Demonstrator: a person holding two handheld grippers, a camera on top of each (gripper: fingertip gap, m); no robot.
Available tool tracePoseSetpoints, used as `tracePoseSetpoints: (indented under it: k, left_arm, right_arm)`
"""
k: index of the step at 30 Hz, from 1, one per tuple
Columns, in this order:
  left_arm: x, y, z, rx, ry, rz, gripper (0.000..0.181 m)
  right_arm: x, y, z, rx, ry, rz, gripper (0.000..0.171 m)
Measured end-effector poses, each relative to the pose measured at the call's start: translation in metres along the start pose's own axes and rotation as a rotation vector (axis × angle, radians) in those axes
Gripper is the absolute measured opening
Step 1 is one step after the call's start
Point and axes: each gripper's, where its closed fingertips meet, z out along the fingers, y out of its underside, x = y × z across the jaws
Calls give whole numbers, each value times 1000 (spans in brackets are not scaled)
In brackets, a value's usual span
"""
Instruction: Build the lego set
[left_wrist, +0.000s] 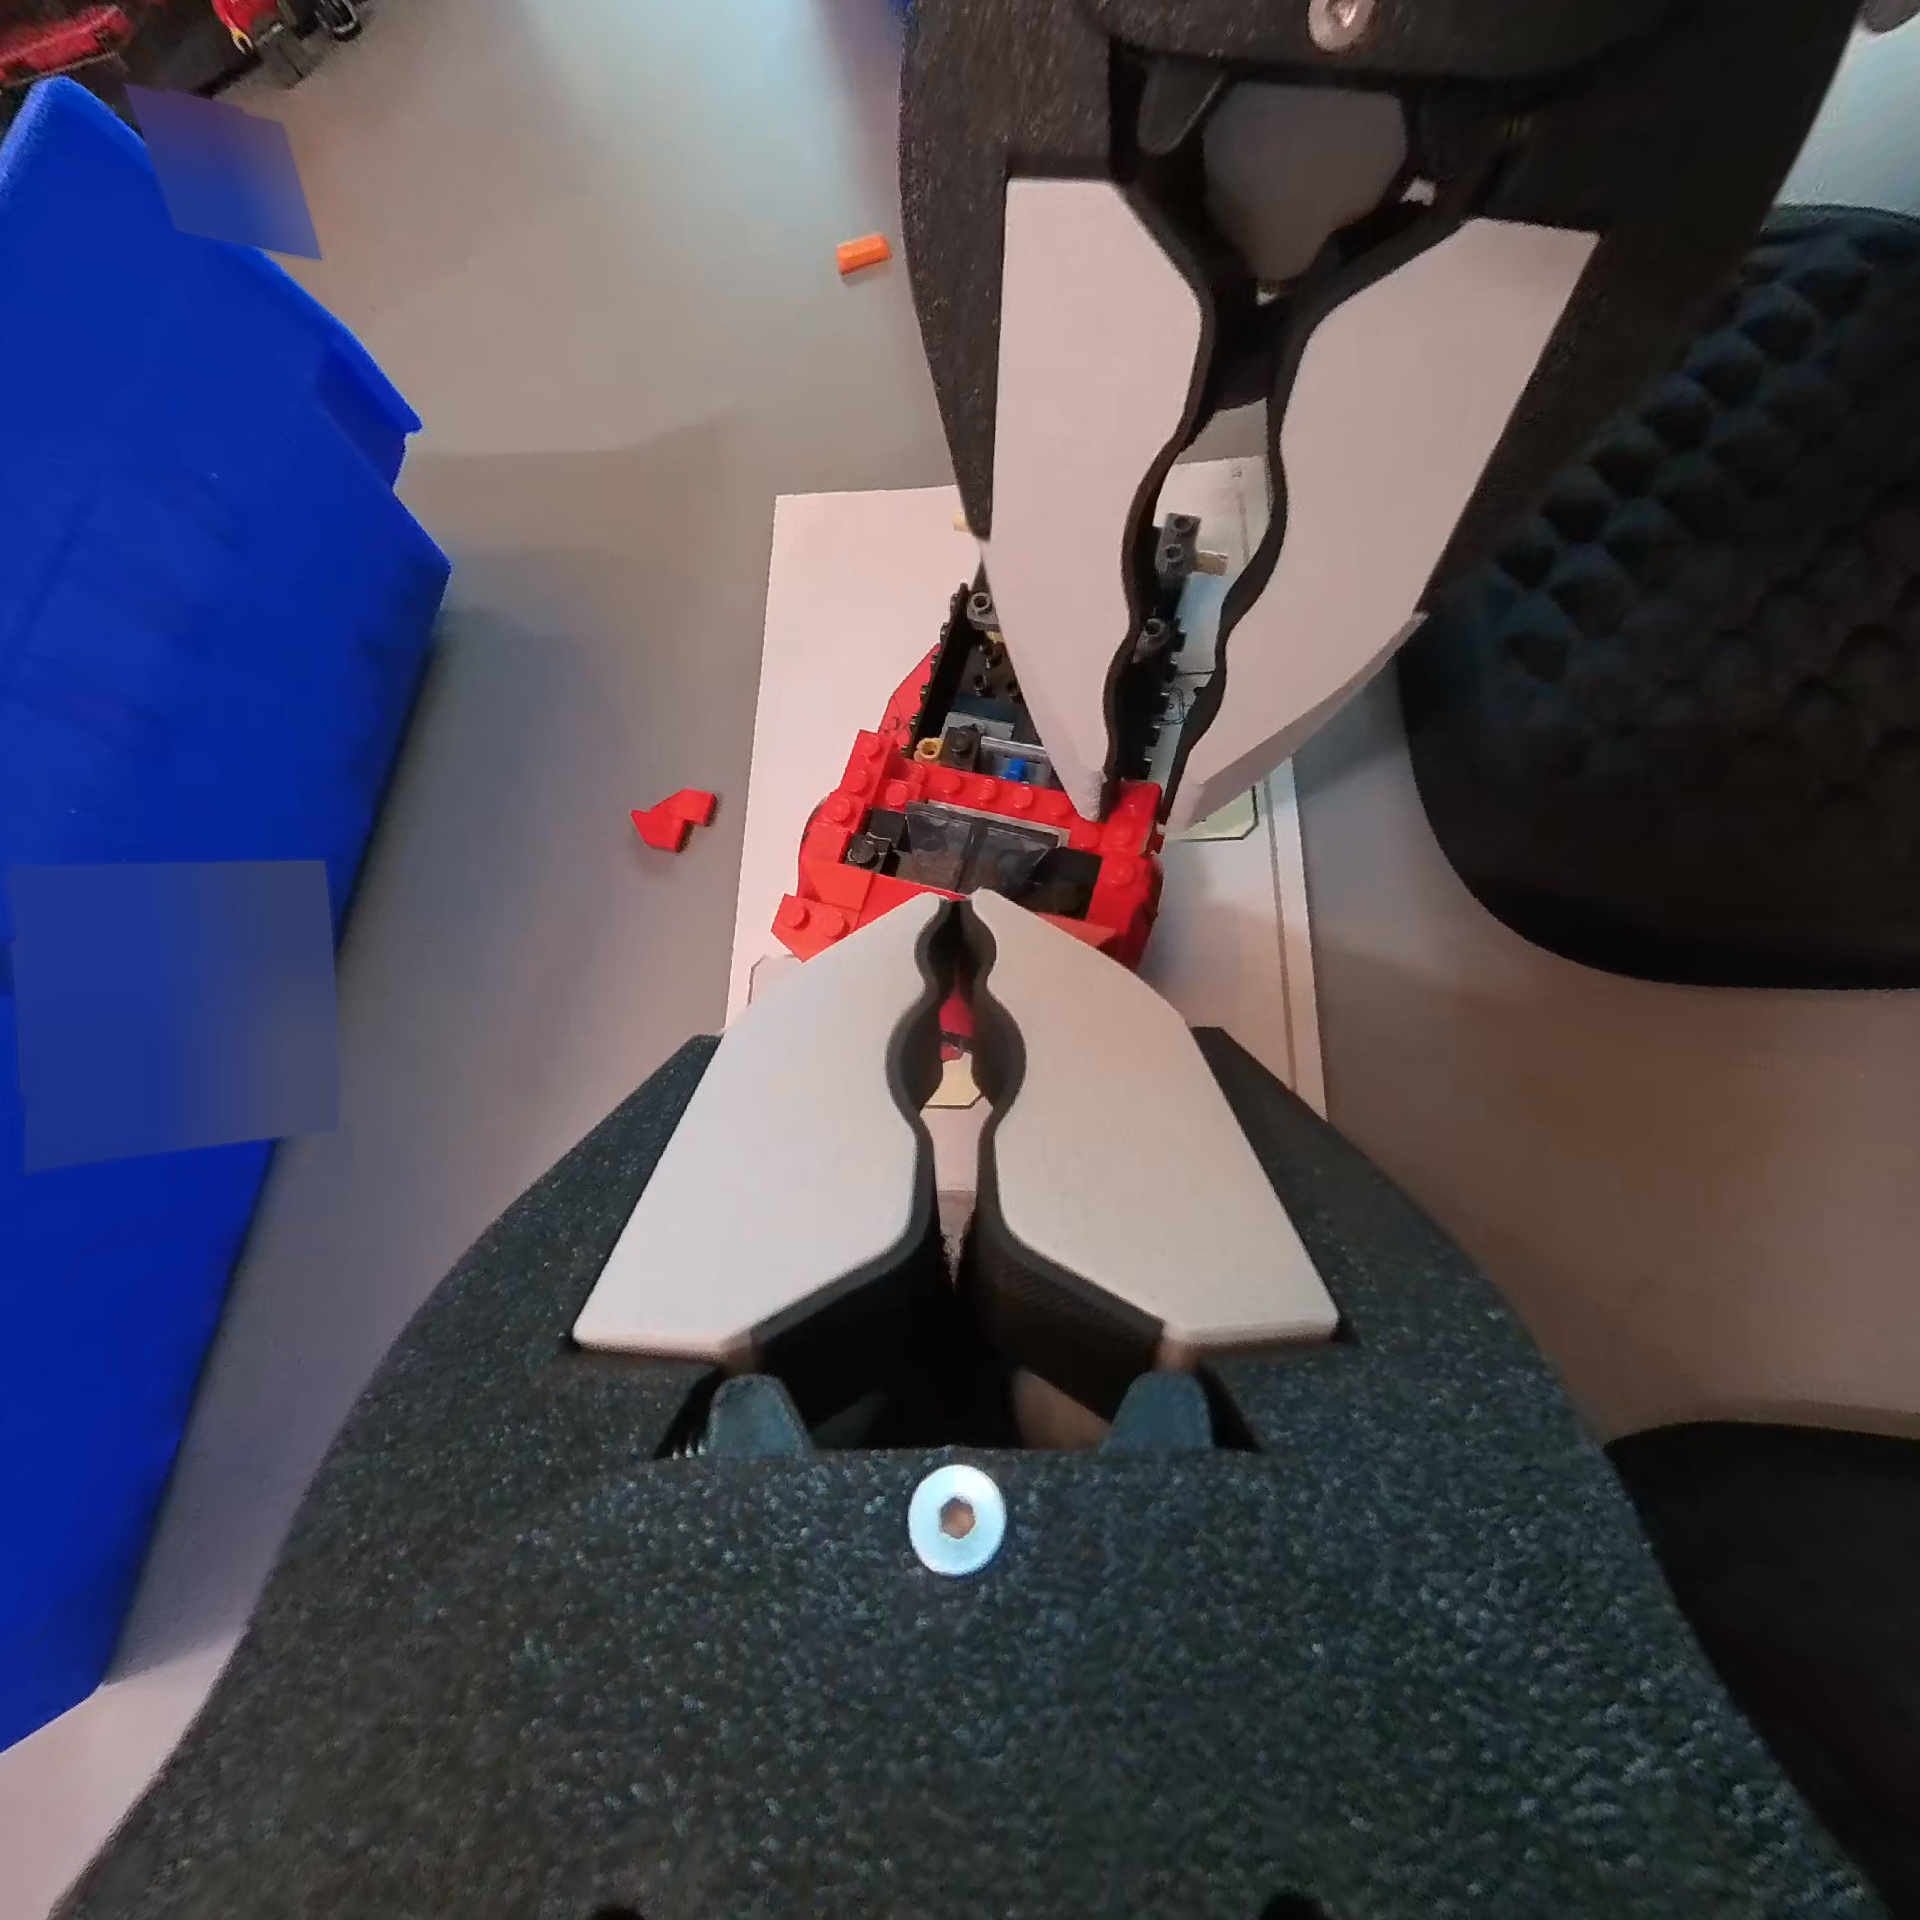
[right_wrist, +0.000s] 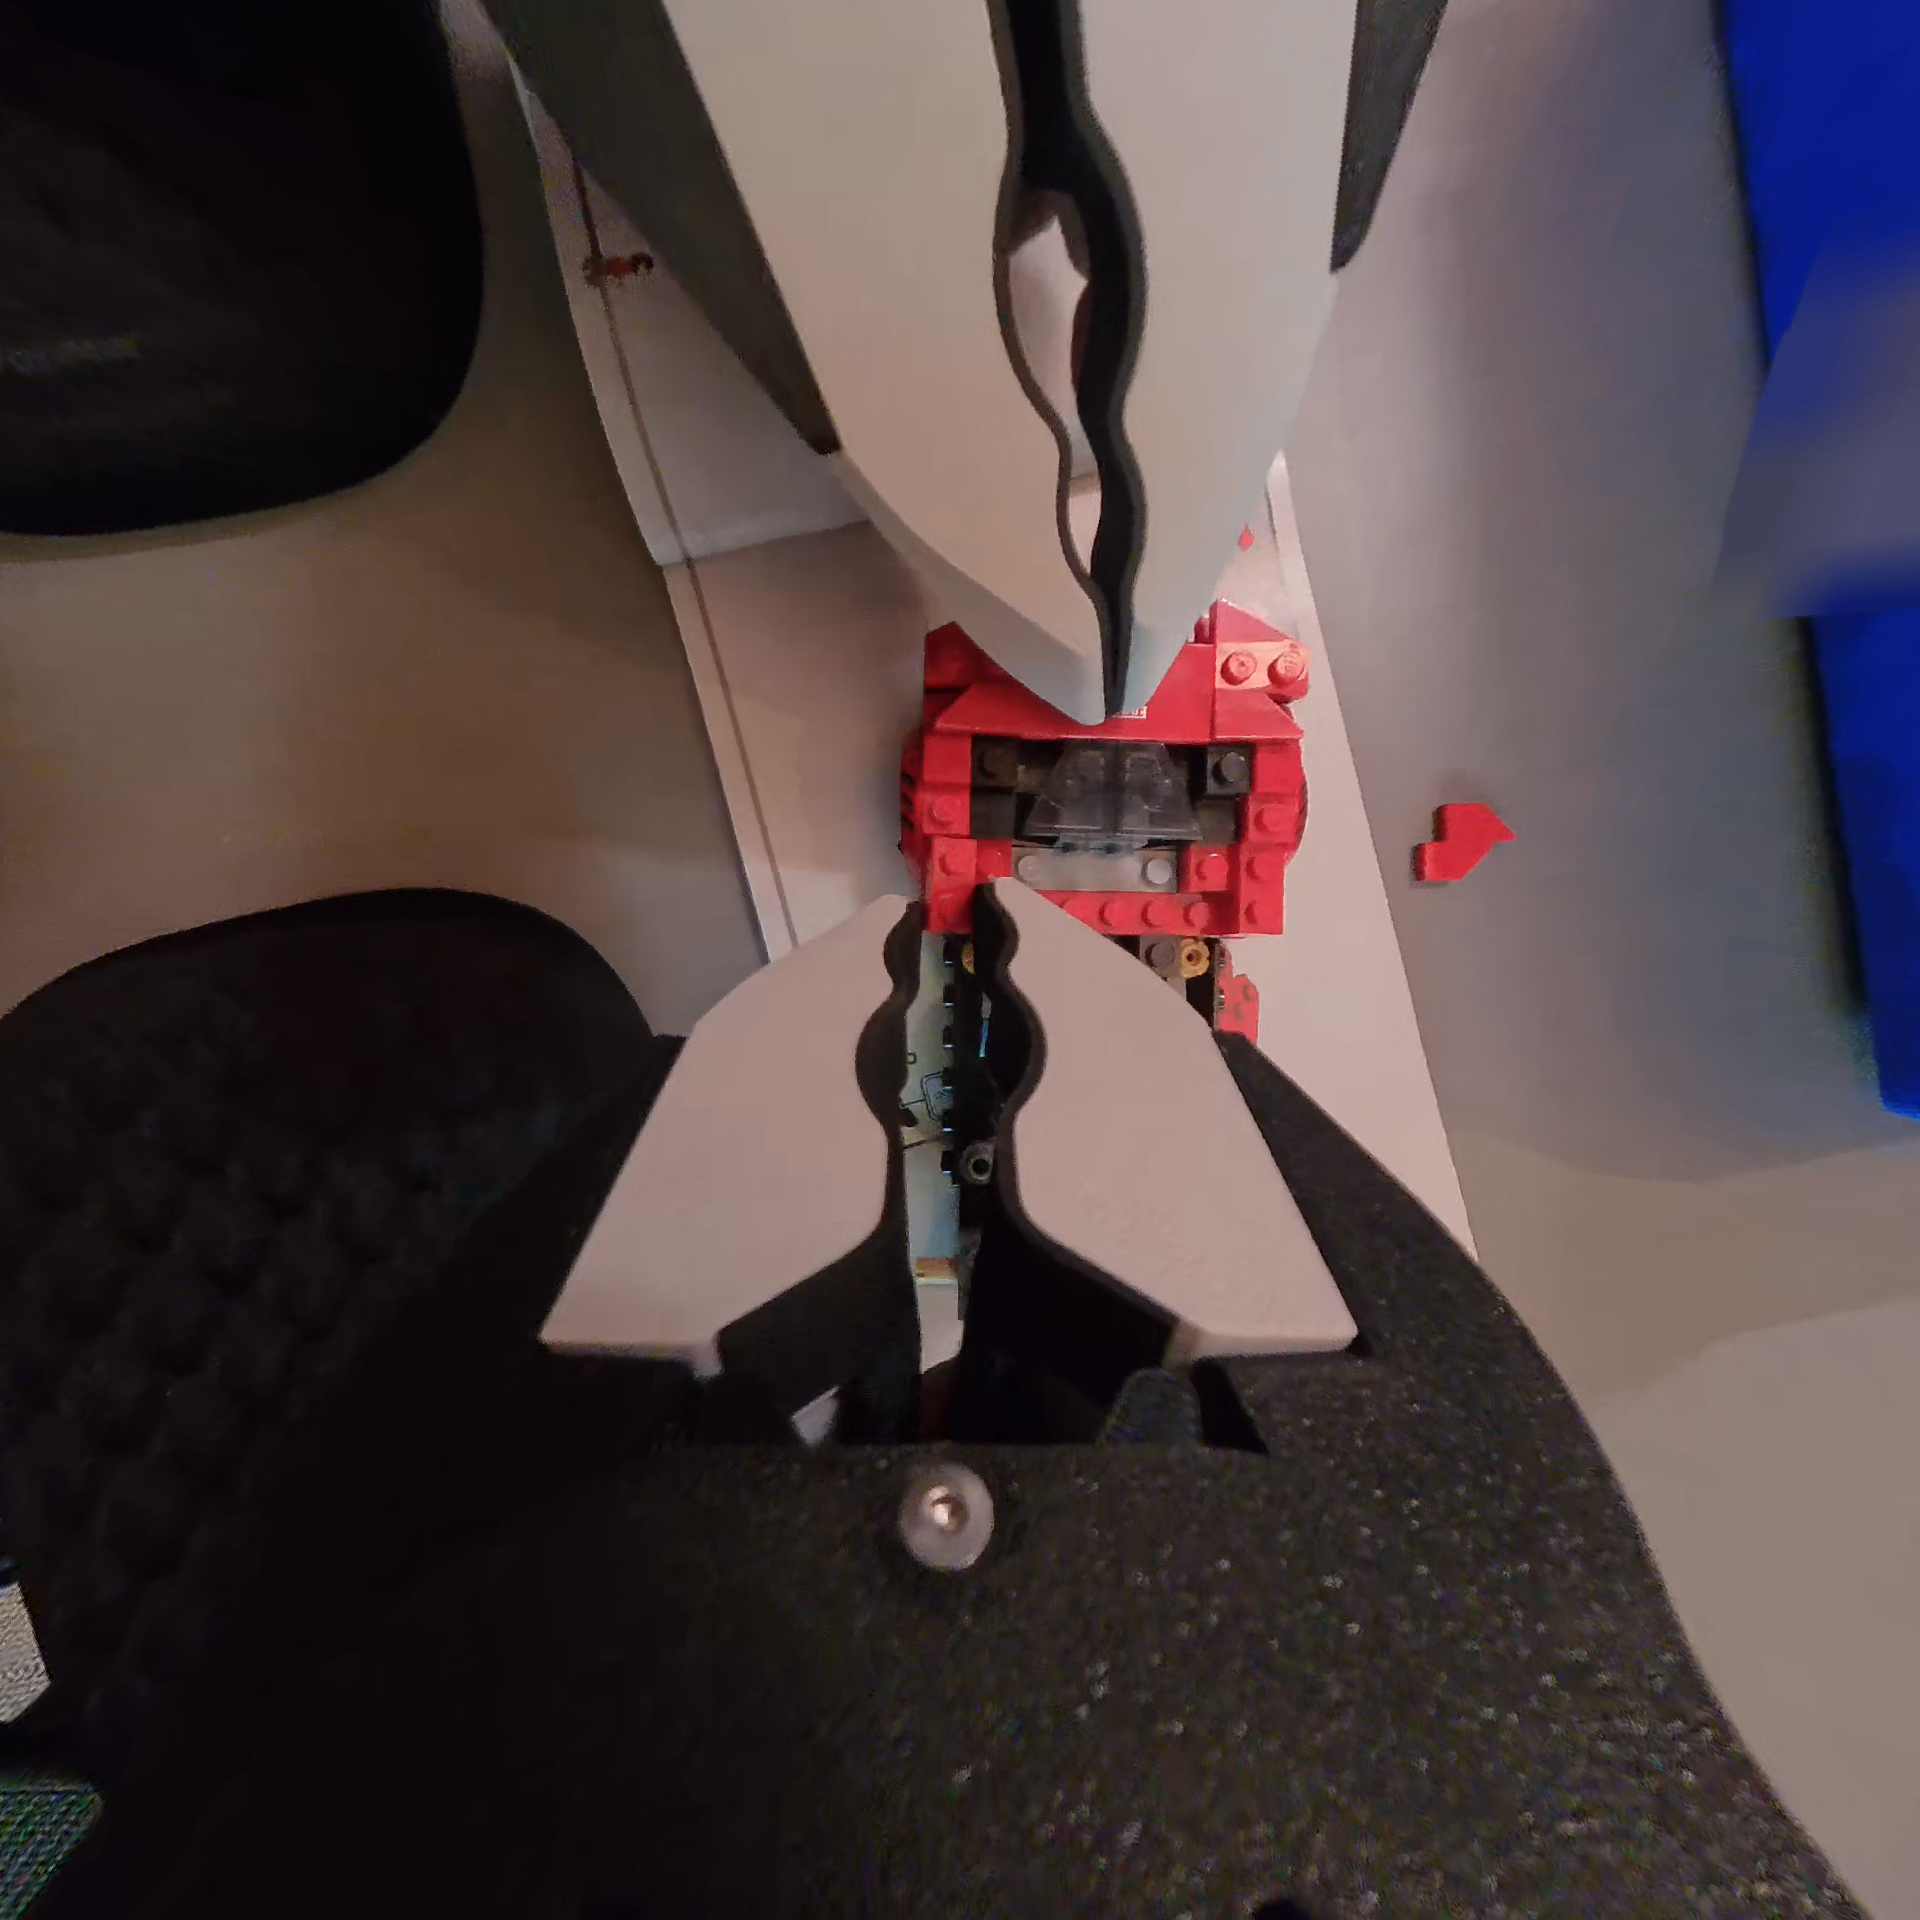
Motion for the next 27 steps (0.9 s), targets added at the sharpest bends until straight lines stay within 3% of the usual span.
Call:
tracePoseSetpoints:
  k: [27]
  left_arm:
    - [0, -1, 0, 12, -4, 10, 0]
  right_arm:
    - [0, -3, -3, 46, -21, -8, 9]
